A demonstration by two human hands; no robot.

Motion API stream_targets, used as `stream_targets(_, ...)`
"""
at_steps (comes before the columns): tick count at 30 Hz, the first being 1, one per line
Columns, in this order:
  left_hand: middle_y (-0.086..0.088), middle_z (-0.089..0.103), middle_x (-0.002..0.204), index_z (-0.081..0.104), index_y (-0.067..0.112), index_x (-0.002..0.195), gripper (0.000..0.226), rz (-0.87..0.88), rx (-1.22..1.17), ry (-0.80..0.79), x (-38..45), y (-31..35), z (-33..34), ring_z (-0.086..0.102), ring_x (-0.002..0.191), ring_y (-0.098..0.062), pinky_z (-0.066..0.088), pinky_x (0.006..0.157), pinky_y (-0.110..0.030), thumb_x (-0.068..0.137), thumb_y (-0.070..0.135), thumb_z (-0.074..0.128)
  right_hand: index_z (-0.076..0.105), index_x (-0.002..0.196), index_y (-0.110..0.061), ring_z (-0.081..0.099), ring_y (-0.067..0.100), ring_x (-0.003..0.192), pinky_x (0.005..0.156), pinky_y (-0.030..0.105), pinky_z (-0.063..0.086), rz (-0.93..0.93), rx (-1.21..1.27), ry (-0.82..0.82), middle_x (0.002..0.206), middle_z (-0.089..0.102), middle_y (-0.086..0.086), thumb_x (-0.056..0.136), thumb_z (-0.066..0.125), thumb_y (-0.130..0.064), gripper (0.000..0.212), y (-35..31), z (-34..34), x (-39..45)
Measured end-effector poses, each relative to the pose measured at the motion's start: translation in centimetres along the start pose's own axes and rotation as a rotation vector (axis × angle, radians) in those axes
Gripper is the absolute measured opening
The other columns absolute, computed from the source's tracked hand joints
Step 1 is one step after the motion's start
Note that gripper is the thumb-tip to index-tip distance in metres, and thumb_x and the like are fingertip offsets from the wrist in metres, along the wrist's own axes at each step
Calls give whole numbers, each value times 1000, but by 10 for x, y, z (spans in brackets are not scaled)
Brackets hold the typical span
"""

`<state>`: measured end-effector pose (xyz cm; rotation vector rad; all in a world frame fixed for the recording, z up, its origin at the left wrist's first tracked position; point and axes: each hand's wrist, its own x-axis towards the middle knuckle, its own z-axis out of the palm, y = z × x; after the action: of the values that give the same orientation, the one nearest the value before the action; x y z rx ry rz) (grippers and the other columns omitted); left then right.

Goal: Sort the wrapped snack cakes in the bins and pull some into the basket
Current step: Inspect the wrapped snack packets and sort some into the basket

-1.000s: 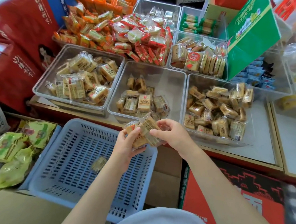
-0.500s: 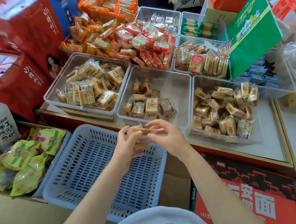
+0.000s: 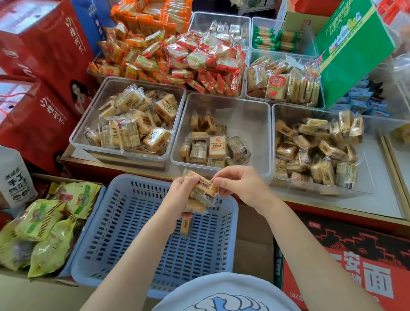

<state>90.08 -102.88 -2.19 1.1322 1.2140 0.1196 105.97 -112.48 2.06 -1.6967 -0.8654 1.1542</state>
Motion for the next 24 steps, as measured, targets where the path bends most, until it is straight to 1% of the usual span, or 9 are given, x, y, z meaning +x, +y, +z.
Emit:
stream_targets(2, -6, 72, 109, 51, 26, 132, 50, 33, 64, -16, 0, 4, -1, 71, 96, -25, 54, 79, -39, 94, 59, 52, 73, 89, -18, 65, 9, 74, 68, 24, 57, -20, -47, 32, 82, 72, 0, 96, 69, -9, 12, -1, 3, 5)
stream_targets(5, -3, 69, 109, 46, 30, 132, 44, 50, 137, -27, 0, 8, -4, 71, 96, -23, 57, 86, -43, 98, 56, 52, 70, 89, -23, 62, 8, 75, 71, 25, 55, -27, -131, 31, 83, 69, -2, 98, 66, -14, 14, 2, 8, 10)
stream_targets(6, -3, 69, 109, 47, 30, 132, 44, 49, 150, -29, 1, 8, -6, 72, 95, -23, 57, 86, -43, 97, 56, 53, 70, 89, -23, 63, 9, 76, 72, 26, 56, -16, -129, 14, 83, 69, -2, 99, 65, -14, 14, 4, 9, 12)
stream_targets(9, -2, 71, 109, 49, 30, 130, 51, 54, 141, -8, 4, 4, -11, 73, 93, -21, 54, 67, -33, 94, 67, 53, 69, 91, -18, 69, 21, 86, 81, 39, 62, 35, -47, 4, 90, 71, 6, 101, 62, -13, 13, 11, 10, 15)
stream_targets(11, -3, 71, 111, 52, 30, 127, 55, 49, 89, 41, 6, -4, -15, 72, 90, -19, 50, 61, -29, 92, 73, 50, 68, 95, -12, 71, 24, 92, 79, 42, 64, 65, 14, 28, 99, 73, 12, 102, 60, -12, 10, 15, 10, 17)
stream_targets(14, -4, 69, 110, 54, 25, 123, 49, 14, -24, 137, 9, -25, -19, 67, 85, -17, 50, 58, -28, 94, 64, 56, 67, 98, -5, 71, 19, 90, 74, 38, 64, 122, 32, 103, 101, 74, 14, 102, 59, -10, 10, 28, 15, 20)
stream_targets(17, -9, 67, 117, 53, 21, 124, 34, -44, -112, 232, 18, -58, -25, 66, 82, -17, 49, 49, -23, 99, 41, 65, 67, 93, -8, 70, 17, 84, 73, 39, 64, 200, -59, 163, 96, 73, 11, 102, 60, -12, 12, 54, 28, 26)
stream_targets(20, -6, 60, 123, 46, 25, 128, 29, -127, -156, 261, 27, -97, -31, 67, 87, -17, 52, 56, -26, 103, 27, 61, 66, 89, -14, 71, 19, 81, 74, 39, 64, 333, -167, 147, 94, 71, 10, 103, 59, -15, 15, 91, 48, 34)
stream_targets(24, 0, 59, 122, 44, 28, 134, 35, -231, -135, 263, 35, -138, -37, 69, 98, -22, 59, 69, -35, 104, 27, 61, 72, 107, -9, 72, 20, 72, 78, 41, 63, 543, -152, 119, 85, 72, 5, 102, 62, -18, 14, 137, 77, 45)
